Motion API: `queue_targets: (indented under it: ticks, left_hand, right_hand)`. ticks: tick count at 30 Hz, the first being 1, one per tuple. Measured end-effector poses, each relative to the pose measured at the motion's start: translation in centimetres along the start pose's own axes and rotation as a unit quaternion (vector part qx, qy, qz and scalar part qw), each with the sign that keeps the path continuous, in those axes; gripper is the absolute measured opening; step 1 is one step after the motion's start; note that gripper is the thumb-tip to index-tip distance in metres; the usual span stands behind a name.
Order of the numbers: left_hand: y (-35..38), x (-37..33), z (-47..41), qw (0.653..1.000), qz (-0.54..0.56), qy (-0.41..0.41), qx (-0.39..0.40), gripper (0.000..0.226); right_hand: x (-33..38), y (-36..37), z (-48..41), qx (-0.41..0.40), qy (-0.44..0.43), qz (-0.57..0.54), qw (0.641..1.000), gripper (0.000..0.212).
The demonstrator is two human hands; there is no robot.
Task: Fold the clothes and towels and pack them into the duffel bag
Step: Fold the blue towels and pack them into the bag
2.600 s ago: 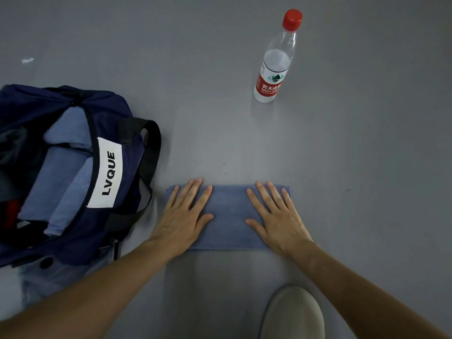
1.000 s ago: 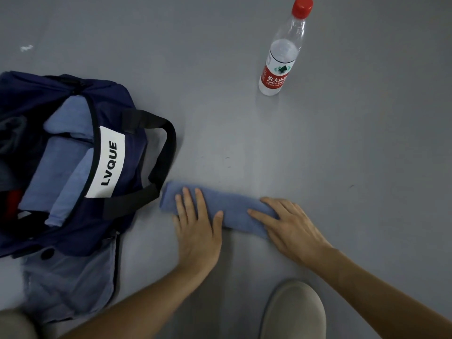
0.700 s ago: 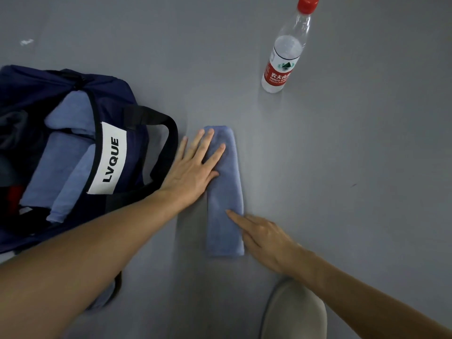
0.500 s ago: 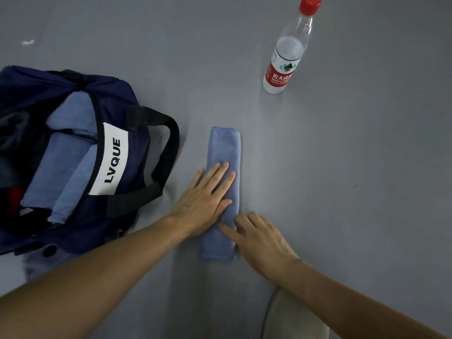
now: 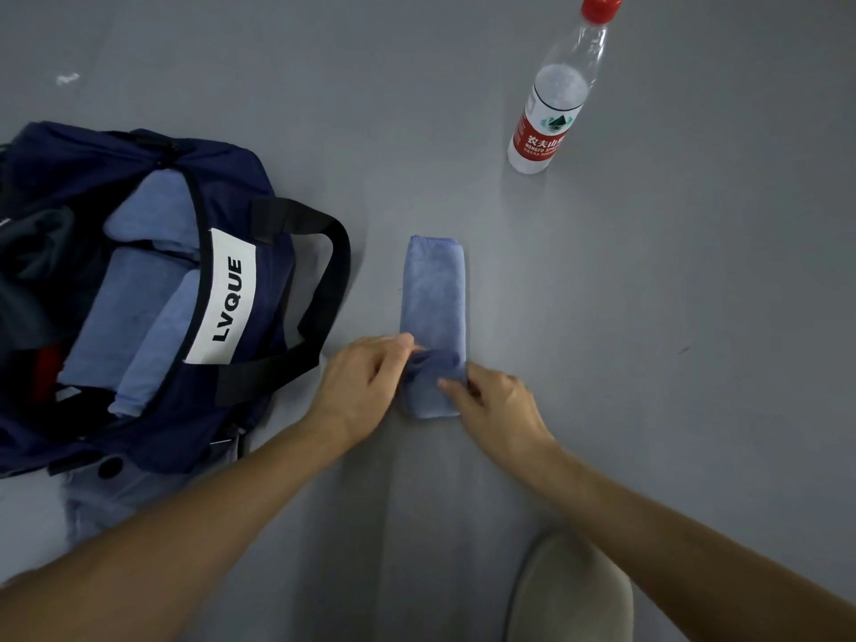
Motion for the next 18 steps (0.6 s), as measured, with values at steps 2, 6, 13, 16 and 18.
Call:
queue_targets:
  ticks: [2, 6, 13, 16, 18]
  left_hand:
    - [0.1, -0.2, 0.3, 0.999, -0.025, -0.012, 0.035, 0.043]
    - [0.6, 0.8, -1.1, 0.998, -0.033, -0.034, 0.039, 0.034]
    - [0.7, 0.6, -2.3, 0.992, -0.124, -0.014, 0.009, 0.049]
    - [1.1, -1.0, -1.8, 0.945, -0.27, 0.168, -0.073, 0.035]
    - [1.8, -0.6, -1.6, 0.918, -0.311, 0.241, -0.056, 0.037]
  right_hand:
    - [-0.1, -0.7, -1.7, 0.025, 0.065, -0.054, 0.996, 0.04]
    - [0.4, -1.4, -2.6, 0.001, 0.087, -0.099, 0.991, 0.032]
    - [-0.7, -0.5, -0.9, -0.059, -0.202, 0.319, 0.924, 0.084]
    - [-1.7, -0.4, -1.9, -0.03, -0.173, 0.337, 0.925, 0.104]
    - [-1.4, -0.6, -2.4, -0.035, -0.164, 0.317, 0.933, 0.098]
Point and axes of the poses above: each hand's wrist, its own z-axis away from the middle knuckle, its own y-axis out of the palm, x = y × z, the point moved 5 cm from there along -z, towards the middle knuckle, and after that the axes turned 12 degrees about x, right-handed, at the moved point
